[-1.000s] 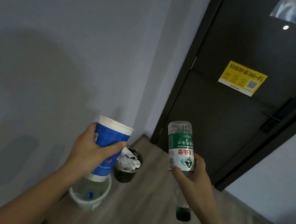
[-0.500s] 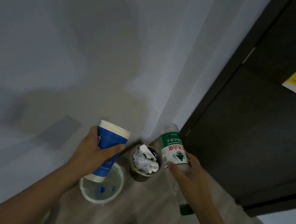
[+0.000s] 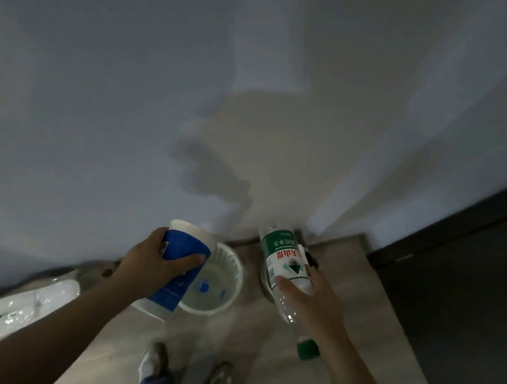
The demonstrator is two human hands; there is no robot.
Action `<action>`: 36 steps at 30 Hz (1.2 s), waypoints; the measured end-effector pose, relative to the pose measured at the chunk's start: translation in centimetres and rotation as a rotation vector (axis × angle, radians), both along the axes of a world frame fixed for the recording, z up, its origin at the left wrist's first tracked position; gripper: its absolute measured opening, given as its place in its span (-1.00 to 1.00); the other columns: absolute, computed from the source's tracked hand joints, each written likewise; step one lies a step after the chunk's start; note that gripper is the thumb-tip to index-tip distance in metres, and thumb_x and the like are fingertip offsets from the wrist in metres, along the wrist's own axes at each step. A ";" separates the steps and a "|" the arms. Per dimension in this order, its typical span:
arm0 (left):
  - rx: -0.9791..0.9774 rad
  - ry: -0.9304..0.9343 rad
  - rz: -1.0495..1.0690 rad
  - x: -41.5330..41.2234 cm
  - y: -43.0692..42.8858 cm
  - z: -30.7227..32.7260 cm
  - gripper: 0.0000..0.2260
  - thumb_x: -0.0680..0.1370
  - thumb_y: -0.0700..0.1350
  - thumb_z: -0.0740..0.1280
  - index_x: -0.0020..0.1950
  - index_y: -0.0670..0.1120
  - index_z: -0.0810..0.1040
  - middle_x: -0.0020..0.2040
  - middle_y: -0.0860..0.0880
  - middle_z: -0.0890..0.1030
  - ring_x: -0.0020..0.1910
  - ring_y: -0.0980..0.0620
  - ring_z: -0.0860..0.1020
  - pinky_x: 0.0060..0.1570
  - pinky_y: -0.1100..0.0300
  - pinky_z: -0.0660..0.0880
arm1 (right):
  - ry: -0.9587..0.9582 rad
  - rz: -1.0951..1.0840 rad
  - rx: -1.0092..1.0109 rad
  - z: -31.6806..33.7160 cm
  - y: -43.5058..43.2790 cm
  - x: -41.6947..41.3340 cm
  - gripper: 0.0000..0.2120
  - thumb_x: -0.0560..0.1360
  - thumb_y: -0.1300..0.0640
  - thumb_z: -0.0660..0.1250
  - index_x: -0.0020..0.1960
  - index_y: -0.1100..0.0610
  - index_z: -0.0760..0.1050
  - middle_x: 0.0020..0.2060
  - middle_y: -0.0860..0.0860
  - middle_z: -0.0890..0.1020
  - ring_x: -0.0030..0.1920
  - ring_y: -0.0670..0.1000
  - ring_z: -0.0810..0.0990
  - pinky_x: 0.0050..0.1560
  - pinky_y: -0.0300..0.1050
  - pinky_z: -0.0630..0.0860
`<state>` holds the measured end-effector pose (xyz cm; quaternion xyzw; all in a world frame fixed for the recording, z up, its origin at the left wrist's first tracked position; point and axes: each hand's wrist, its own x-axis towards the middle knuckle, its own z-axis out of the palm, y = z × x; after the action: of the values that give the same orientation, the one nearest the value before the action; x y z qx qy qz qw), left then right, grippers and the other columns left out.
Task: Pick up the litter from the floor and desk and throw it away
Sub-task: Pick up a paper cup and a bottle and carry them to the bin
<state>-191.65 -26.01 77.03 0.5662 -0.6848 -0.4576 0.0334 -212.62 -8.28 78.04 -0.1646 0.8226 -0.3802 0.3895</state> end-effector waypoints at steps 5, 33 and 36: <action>0.101 -0.061 0.085 1.0 -1.0 -5.5 -0.26 0.34 0.22 0.48 0.38 -0.07 0.29 0.18 -0.10 0.54 -0.08 -0.05 0.51 -0.19 0.14 0.45 | -0.108 0.091 0.132 -5.0 -1.9 0.1 -0.61 0.38 0.00 0.45 0.12 -0.16 0.35 -0.16 -0.23 0.53 -0.20 -0.23 0.55 -0.41 -0.38 0.39; 0.245 -0.336 -0.021 4.0 -3.7 -34.0 -0.38 0.38 0.14 0.48 0.30 -0.11 0.36 -0.01 -0.03 0.52 -0.12 -0.01 0.52 -0.20 0.16 0.45 | -0.044 0.224 0.472 -35.1 -8.3 5.0 -0.55 0.35 -0.07 0.43 0.19 0.02 0.45 -0.01 -0.03 0.59 -0.05 -0.01 0.57 -0.17 -0.15 0.52; 0.261 -0.330 -0.030 4.0 -3.6 -35.6 -0.38 0.38 0.12 0.48 0.30 -0.13 0.36 0.00 -0.03 0.51 -0.09 -0.01 0.52 -0.16 0.15 0.46 | -0.057 0.227 0.500 -37.1 -8.3 5.4 -0.54 0.36 -0.05 0.43 0.20 0.05 0.44 -0.02 -0.02 0.58 -0.07 -0.02 0.56 -0.27 -0.21 0.46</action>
<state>-187.67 -29.58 41.43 0.6227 -0.6242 -0.4439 -0.1599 -207.21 -16.57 40.94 -0.1440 0.8559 -0.1235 0.4811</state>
